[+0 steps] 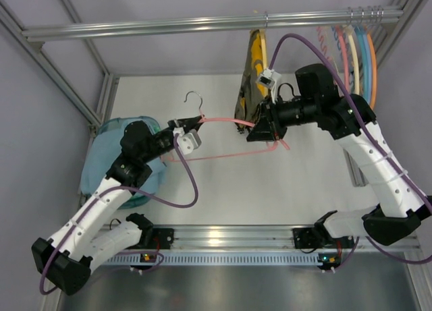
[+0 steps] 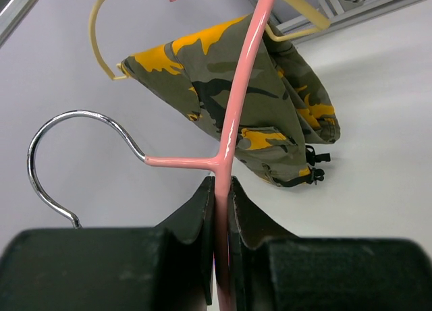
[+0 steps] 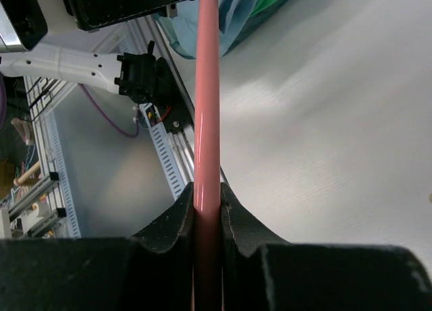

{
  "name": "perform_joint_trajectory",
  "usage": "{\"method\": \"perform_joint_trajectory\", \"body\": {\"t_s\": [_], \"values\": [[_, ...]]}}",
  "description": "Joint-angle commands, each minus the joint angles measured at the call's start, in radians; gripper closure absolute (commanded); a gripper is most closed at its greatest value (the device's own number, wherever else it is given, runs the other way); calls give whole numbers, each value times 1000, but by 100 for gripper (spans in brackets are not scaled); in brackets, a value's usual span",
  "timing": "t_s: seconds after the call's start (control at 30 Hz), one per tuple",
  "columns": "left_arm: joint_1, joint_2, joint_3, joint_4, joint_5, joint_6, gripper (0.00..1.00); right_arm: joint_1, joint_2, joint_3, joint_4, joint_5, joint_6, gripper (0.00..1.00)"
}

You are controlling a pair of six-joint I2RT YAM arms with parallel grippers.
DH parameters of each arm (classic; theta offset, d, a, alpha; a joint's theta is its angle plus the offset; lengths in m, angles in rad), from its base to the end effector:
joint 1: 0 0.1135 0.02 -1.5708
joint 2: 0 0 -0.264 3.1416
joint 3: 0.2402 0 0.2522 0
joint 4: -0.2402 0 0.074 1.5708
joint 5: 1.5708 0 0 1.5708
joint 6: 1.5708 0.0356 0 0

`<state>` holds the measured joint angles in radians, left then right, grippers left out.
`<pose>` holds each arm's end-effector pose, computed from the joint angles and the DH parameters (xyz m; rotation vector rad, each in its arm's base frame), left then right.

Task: Remove the trousers from the hanger

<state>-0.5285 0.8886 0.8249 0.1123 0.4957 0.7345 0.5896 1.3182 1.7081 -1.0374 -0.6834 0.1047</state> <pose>0.1702 -0.1190 0.3678 1.1915 0.9628 -0.2129 0.1860 0.1515 0.4564 -0.9256 2.0863 1.1321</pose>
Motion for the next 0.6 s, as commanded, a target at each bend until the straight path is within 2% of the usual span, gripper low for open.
{"method": "perform_joint_trajectory", "body": {"t_s": [0.0,0.07,0.1,0.2,0.23,0.33,0.37,0.4,0.57], "values": [[-19,-33,5,105,30,-15,88,-19,-16,13,65,-39,-14,100],[-19,-45,20,105,23,-79,72,-43,-19,22,71,-63,-16,100],[-19,-50,26,105,18,-102,53,-56,-23,24,77,-71,-14,100],[-19,-63,71,105,-9,-197,34,-106,-39,31,102,-107,-19,100],[-19,-63,88,105,-22,-271,26,-117,-45,30,108,-114,-23,100],[-19,-48,175,98,-81,-439,16,-157,-77,12,132,-151,-33,100],[-19,-45,198,96,-89,-473,7,-178,-97,2,137,-171,-34,100],[-19,-43,215,95,-97,-500,4,-194,-108,1,140,-176,-34,100],[-19,-16,286,121,-267,-675,2,-332,-204,13,128,-182,-33,100]]}}
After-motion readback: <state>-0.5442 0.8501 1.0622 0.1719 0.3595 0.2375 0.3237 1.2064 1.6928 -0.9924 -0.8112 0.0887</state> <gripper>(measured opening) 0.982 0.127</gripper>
